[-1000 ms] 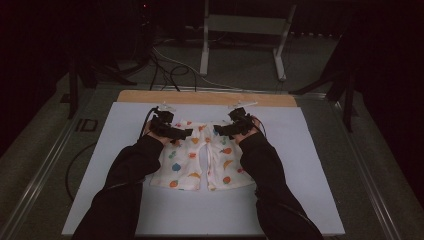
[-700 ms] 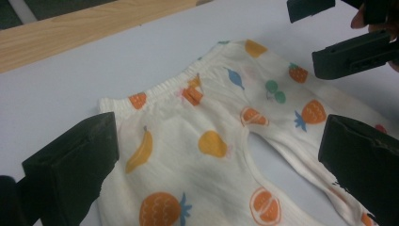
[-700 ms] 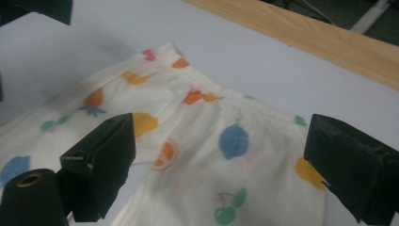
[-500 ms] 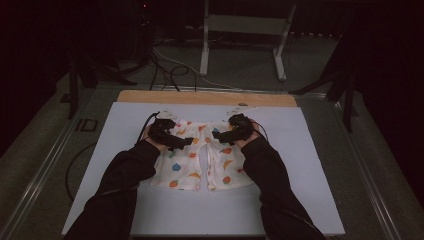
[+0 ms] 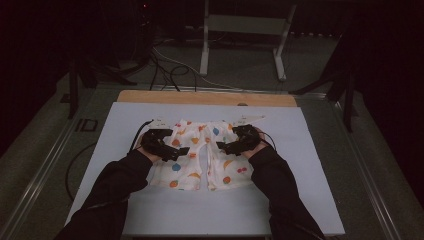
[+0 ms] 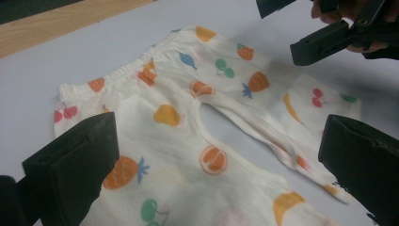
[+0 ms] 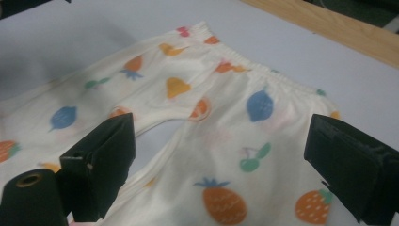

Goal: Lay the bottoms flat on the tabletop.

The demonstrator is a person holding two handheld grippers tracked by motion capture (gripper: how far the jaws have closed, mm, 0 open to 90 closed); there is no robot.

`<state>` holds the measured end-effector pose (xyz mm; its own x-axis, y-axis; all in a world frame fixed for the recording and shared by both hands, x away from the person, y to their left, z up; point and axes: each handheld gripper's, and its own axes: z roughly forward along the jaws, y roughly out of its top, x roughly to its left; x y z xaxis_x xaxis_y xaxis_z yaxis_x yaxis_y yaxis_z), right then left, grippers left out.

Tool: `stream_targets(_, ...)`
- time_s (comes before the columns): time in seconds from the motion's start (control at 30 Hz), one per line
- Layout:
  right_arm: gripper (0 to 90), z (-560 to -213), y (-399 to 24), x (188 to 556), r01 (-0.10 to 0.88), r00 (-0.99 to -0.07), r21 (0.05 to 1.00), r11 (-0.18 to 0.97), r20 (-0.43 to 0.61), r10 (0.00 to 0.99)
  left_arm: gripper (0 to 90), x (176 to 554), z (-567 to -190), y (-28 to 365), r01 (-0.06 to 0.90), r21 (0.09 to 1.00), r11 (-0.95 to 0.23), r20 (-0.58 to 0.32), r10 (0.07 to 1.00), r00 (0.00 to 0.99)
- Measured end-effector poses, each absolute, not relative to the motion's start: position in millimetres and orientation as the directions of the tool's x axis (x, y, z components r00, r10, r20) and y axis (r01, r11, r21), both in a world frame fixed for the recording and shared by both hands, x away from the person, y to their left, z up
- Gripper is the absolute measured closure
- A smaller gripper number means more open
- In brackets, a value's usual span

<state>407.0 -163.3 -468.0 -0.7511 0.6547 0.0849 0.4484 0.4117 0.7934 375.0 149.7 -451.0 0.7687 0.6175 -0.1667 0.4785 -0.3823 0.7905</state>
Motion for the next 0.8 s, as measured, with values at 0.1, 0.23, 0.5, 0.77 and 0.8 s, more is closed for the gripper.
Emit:
stream_targets(0.1,9.5,-469.2,-164.5,400.0,0.444,-0.756,0.789,0.424,0.077,0.650,0.2,368.8,-453.0,153.2,0.476,0.792,-0.383,-0.169,0.612,0.773)
stream_targets(0.23,9.5,-471.1,-167.7,386.8,0.430,-0.765,0.796,0.426,0.070,0.641,0.2,358.9,-457.9,157.9,0.476,0.790,-0.387,-0.177,0.599,0.781)
stream_targets(0.5,9.5,-474.9,-175.7,361.7,0.400,-0.779,0.817,0.415,0.064,0.624,0.2,338.9,-462.3,162.8,0.457,0.793,-0.403,-0.158,0.588,0.793)
stream_targets(0.77,9.6,-481.7,-191.7,321.7,0.383,-0.802,0.822,0.423,0.069,0.593,0.2,303.5,-472.5,170.5,0.435,0.791,-0.430,-0.142,0.562,0.814)
stream_targets(0.8,9.6,-481.6,-193.9,318.2,0.384,-0.806,0.817,0.430,0.069,0.588,0.2,300.4,-474.5,171.4,0.435,0.791,-0.429,-0.144,0.562,0.815)
